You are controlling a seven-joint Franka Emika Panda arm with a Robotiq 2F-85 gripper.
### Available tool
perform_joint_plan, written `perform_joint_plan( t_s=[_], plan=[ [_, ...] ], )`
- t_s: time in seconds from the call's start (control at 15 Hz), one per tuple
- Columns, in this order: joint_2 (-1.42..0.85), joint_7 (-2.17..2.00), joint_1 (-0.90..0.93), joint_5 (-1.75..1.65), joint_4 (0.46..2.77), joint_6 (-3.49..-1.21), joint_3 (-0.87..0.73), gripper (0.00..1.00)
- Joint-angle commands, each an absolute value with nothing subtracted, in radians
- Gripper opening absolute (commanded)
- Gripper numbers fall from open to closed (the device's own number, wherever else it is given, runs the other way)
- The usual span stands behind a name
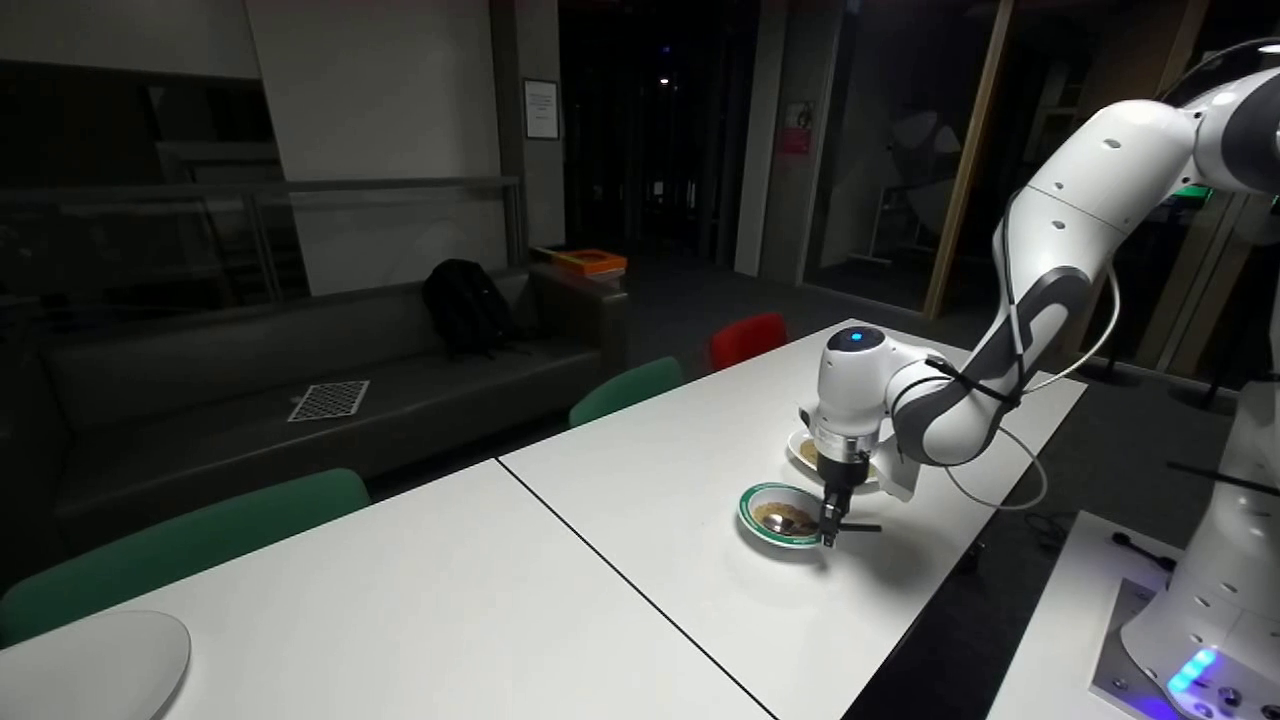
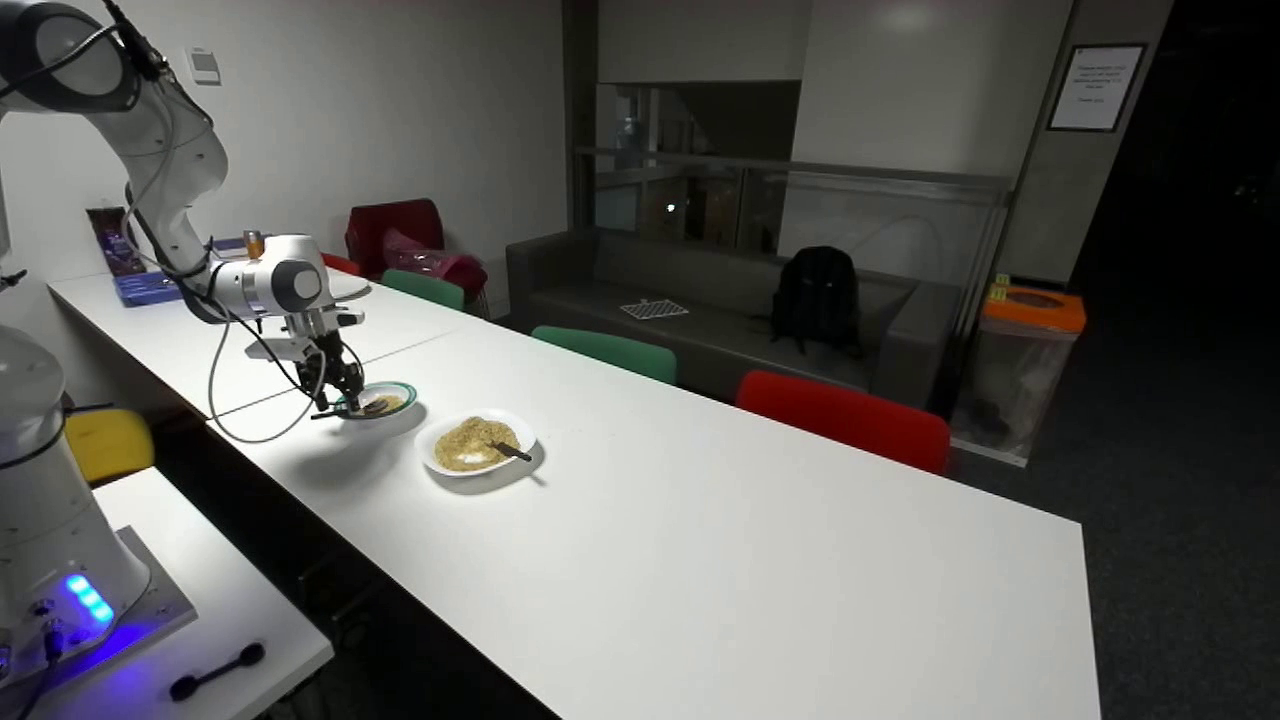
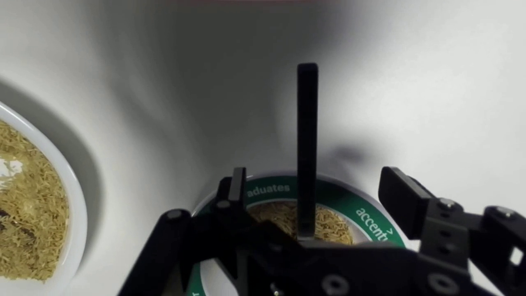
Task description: Put the spoon in the left bowl on the table, then pour the contents from the left bowl to the right bowl
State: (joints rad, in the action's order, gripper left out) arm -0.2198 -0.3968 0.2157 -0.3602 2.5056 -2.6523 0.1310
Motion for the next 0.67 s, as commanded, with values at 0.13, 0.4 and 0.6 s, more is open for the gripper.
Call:
perform_joint_plan(
  t_s=[0.13, 0.4, 0.6],
  plan=[
    [-0.191, -0.398, 0.241, -0.347, 2.500, -2.612, 0.105, 0.77],
    [-0.187, -0.393, 0.239, -0.342, 2.495, -2.605, 0.101, 0.66],
    [-0.183, -0.391, 0.237, -0.342, 2.494, -2.606, 0.099, 0.39]
  ],
)
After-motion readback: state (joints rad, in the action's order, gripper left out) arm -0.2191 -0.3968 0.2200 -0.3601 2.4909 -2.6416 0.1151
